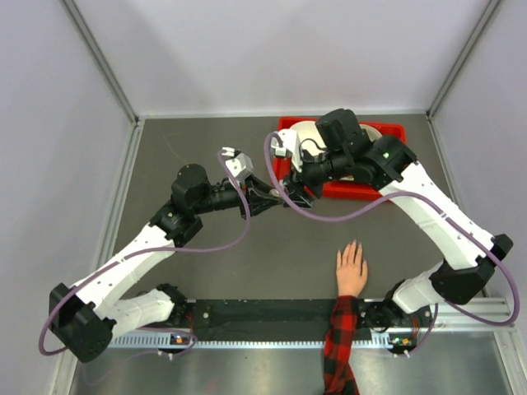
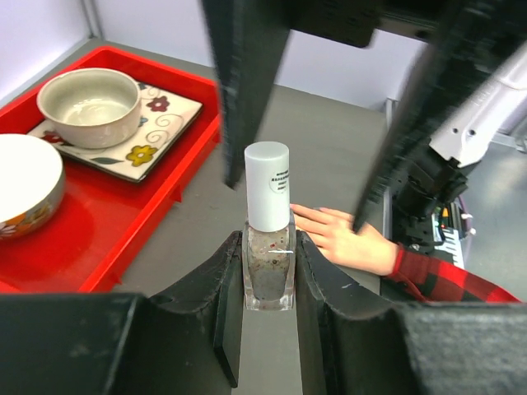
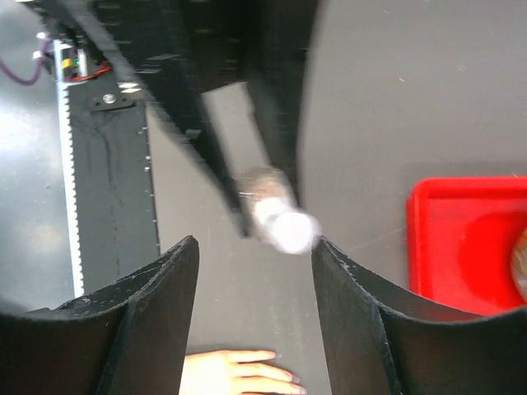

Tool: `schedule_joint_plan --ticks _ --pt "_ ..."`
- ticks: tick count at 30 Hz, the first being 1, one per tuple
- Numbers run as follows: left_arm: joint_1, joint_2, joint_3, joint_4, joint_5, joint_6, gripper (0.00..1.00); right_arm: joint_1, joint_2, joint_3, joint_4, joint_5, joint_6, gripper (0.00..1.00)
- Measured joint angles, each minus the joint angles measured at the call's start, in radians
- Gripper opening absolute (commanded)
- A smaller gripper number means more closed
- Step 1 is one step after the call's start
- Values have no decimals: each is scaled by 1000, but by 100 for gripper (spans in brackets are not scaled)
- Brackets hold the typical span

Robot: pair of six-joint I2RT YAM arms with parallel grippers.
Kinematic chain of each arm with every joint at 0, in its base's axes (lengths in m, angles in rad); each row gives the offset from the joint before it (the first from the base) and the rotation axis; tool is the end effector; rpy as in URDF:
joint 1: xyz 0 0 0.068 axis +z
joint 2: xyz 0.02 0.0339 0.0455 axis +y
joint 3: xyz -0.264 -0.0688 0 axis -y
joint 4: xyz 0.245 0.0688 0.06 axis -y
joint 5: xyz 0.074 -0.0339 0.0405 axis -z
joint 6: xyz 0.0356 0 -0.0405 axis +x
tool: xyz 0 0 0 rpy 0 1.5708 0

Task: Paint the nails

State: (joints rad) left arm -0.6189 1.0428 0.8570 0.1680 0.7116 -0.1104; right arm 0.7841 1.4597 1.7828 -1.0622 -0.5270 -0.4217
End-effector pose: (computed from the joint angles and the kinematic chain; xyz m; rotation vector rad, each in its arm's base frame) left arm 0.1818 -0.1581 0.3535 0.9676 1.4014 -1.1158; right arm 0.1866 0.2114 0.4400 -1.5286 1.7376 0.7927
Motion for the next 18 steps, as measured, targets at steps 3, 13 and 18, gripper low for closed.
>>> schedule_joint_plan --ticks 3,13,18 --pt "-5 0 2 -2 13 0 0 -18 -11 -10 8 24 6 56" --pt "-6 0 10 -4 37 -3 0 -41 -27 6 21 0 22 38" --pt "-6 1 12 -4 42 -3 0 -41 1 30 24 -56 22 38"
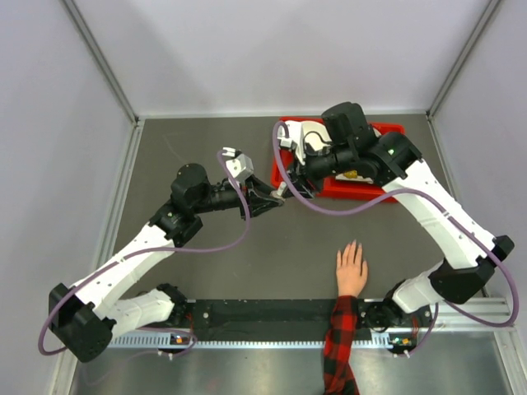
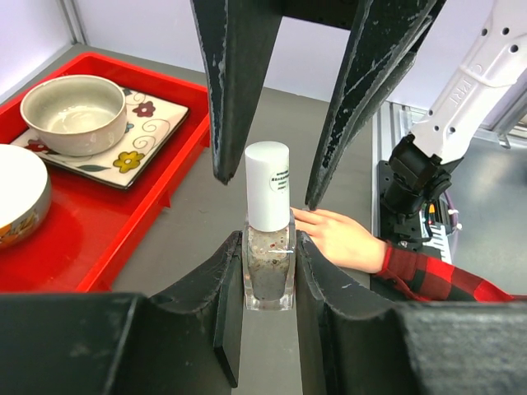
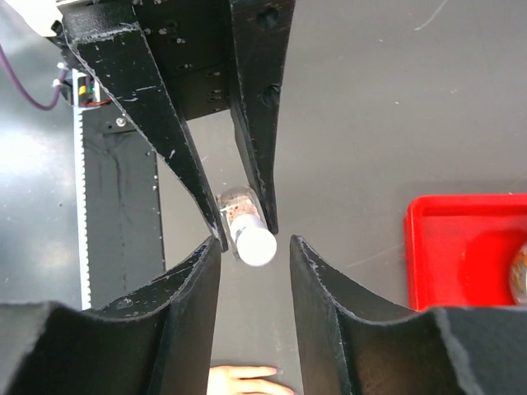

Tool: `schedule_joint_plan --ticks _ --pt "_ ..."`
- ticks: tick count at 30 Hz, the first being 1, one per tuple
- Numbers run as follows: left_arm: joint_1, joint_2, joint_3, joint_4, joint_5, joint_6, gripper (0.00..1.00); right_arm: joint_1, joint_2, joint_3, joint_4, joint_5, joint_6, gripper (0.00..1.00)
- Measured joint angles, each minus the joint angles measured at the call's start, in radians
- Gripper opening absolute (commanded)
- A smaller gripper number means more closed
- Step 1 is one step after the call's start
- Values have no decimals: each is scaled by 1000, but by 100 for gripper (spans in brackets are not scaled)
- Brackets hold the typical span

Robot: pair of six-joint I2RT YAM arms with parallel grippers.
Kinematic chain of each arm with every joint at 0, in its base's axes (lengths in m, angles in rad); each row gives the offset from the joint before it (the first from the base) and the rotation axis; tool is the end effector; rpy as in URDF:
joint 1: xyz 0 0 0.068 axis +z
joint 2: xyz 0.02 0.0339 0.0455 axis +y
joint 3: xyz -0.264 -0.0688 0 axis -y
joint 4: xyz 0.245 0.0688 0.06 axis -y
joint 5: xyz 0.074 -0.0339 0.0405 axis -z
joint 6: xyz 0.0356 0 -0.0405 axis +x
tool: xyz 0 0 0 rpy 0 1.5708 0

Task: Paint the nails

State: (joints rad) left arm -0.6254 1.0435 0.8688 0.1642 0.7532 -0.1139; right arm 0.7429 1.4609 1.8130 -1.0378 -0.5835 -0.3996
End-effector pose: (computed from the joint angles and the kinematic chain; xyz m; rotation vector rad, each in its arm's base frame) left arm 0.1794 -0.1596 0.3571 1.0029 1.3790 -1.1532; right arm 0.1934 0.2042 0.4510 -1.4736 1.7054 0.8409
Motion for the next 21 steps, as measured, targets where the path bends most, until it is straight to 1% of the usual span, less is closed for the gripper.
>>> schedule_joint_plan --ticks 6,7,8,13,15,16,18,21 --pt "0 9 5 0 14 -4 0 0 9 2 -2 -34 0 30" --pt "0 10 5 0 16 -6 0 0 10 2 -2 -40 0 24" --pt "0 10 5 0 18 -7 0 0 12 3 -2 -43 0 23" --pt "1 11 5 -7 20 -7 0 -2 27 12 -4 -53 4 20" --pt "1 11 5 -8 21 -6 0 -4 28 12 -4 -56 8 13" --pt "1 11 5 -8 21 -6 0 -5 28 12 -4 -56 11 1" --pt "1 11 5 -8 20 -6 0 -6 28 12 -4 -58 21 0" --pt "0 10 5 -8 -3 -3 0 -5 28 12 4 -34 84 0"
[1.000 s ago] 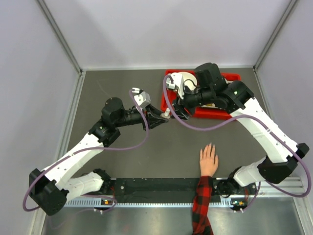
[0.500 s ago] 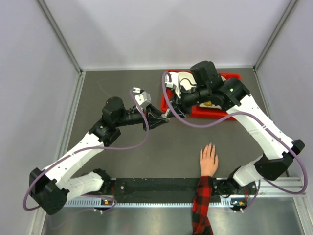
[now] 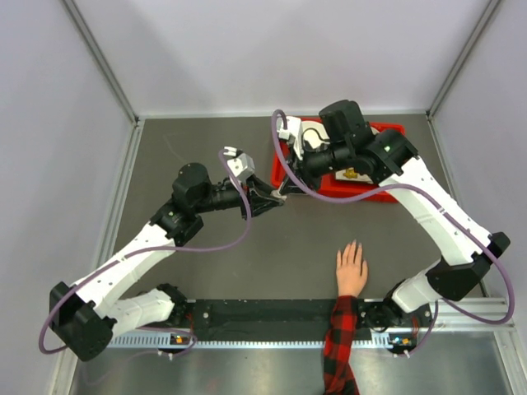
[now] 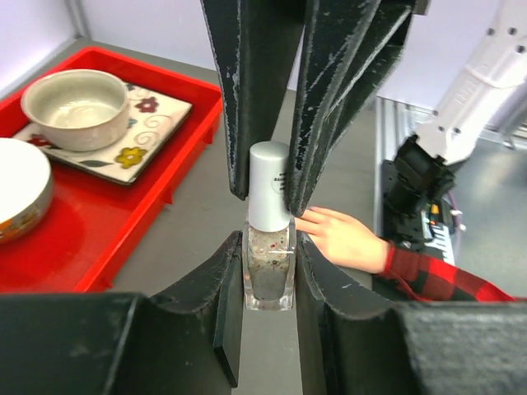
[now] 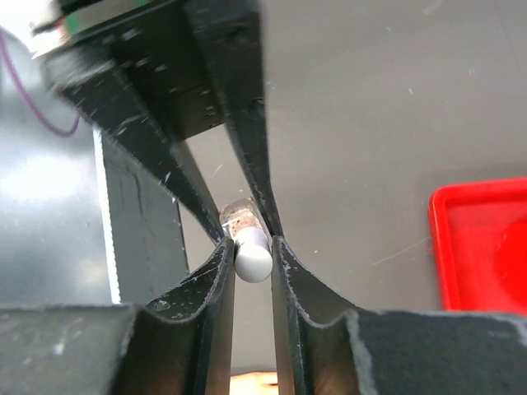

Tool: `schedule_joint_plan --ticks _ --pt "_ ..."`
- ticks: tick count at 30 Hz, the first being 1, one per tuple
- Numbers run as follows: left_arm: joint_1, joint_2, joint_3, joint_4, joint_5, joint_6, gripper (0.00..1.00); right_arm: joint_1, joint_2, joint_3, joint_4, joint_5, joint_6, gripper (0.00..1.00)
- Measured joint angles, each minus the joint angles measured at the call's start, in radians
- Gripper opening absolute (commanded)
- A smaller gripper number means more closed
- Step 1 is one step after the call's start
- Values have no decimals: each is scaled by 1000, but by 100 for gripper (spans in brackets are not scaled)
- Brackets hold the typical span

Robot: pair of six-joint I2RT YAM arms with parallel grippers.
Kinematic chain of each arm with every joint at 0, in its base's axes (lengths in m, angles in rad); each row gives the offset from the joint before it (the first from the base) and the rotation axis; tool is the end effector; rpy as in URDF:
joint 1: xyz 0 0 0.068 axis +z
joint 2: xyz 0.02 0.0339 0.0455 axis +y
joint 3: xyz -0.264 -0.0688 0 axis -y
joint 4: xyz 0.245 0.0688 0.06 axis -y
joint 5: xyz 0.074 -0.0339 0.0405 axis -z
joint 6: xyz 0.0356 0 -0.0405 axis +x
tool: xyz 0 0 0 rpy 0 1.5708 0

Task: Paint the nails

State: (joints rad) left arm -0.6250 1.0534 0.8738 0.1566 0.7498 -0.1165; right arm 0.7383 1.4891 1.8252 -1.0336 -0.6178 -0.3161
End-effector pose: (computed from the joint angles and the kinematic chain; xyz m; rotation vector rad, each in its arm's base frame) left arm 0.1814 -0.1608 0.3559 0.9990 1.3952 -1.1545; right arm 0.1998 0.2097 0.4479 -1.4223 1.7768 0.9225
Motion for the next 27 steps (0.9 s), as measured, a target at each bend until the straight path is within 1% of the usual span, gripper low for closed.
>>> schedule_joint_plan --ticks 2,4,6,9,12,14,16,17,18,19,20,21,22,25,27 --pt "-3 -5 -2 0 -35 4 0 8 0 0 13 45 60 0" --pt "-3 -19 -18 11 -91 11 0 42 4 3 37 161 157 0" --pt "-3 -37 -39 13 -143 18 0 98 21 26 38 332 295 0" --pt "-3 -43 -46 9 -206 28 0 186 65 83 19 624 570 0" --pt "-3 -43 -46 15 -250 30 0 250 70 80 29 843 818 0" --pt "-3 -43 -46 24 -259 30 0 277 68 79 32 930 908 0" --pt "-3 -43 -46 31 -269 30 0 288 70 80 32 976 978 0" --pt "-3 -43 -46 32 -272 30 0 289 72 80 33 985 1000 10" --pt "-3 -43 -46 32 -275 30 0 290 73 80 34 989 1013 39" --pt "-3 -43 -46 32 -277 30 0 290 74 80 36 991 1020 53" --pt "-3 -43 -46 32 -277 31 0 289 74 80 37 991 1023 64" --pt "-3 -43 -46 37 -277 31 0 289 74 80 37 991 1009 83" --pt "-3 -45 -46 41 -276 33 0 289 71 80 39 988 989 87" --pt "-3 -54 -46 50 -261 33 0 268 24 31 89 938 853 90" --pt "-3 -56 -45 53 -229 32 0 216 -46 -32 127 816 713 90"
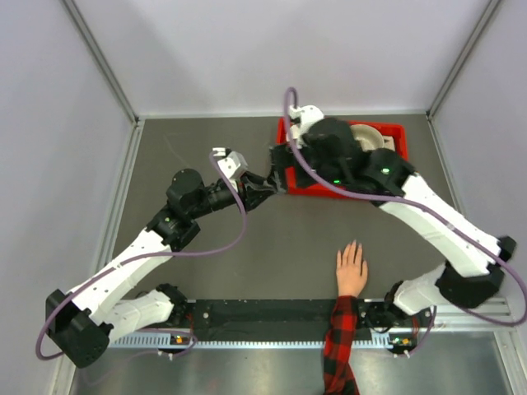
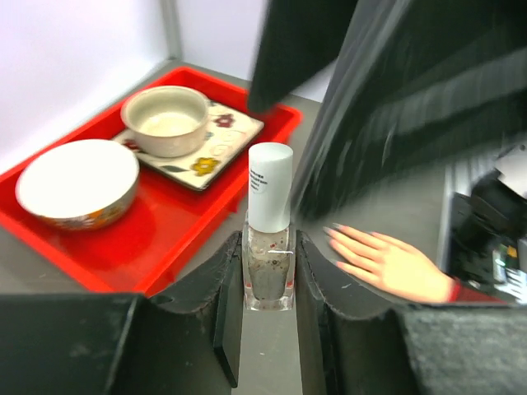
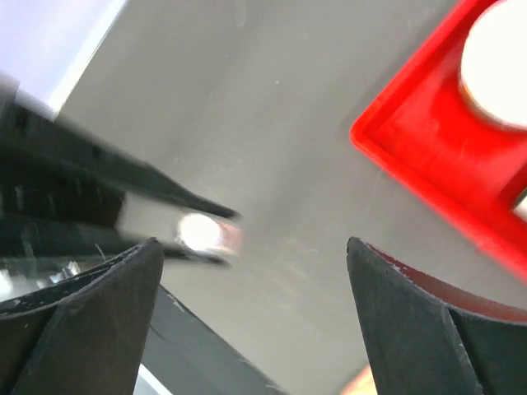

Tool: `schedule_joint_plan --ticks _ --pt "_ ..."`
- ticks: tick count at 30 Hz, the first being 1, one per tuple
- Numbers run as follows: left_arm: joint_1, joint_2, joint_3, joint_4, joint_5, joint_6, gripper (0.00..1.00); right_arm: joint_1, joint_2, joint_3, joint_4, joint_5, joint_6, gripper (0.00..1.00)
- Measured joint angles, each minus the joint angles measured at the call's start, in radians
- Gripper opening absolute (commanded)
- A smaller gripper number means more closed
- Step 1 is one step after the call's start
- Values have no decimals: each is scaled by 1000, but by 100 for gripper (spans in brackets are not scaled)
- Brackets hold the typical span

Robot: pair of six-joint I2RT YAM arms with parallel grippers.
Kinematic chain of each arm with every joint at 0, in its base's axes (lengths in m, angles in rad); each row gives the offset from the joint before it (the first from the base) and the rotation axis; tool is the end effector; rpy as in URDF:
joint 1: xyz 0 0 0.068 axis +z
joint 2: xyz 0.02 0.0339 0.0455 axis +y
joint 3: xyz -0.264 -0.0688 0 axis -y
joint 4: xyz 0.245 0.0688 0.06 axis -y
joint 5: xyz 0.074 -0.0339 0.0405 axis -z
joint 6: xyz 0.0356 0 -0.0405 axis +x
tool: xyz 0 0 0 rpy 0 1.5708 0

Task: Paint the nails

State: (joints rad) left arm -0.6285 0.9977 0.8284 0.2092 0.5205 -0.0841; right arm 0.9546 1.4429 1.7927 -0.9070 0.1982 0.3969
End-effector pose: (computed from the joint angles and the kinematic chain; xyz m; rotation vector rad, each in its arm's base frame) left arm 0.1783 -0.1515 0.3574 0.8347 1.3845 -0.9544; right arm 0.1724 0.2313 0.4581 -0.4821 2.1189 0.5851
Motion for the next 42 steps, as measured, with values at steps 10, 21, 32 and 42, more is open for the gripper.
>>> schedule_joint_plan --ticks 10,21,32,42 --pt "0 2 2 4 161 -31 0 -143 -161 -57 41 -592 -596 55" --pt "0 21 14 8 295 -49 0 -175 50 100 -98 -815 -758 57" --pt "0 21 23 7 325 -48 0 -181 32 37 -126 -861 -781 50" --pt "0 24 25 -1 328 -48 0 -200 1 13 -127 -852 -778 48"
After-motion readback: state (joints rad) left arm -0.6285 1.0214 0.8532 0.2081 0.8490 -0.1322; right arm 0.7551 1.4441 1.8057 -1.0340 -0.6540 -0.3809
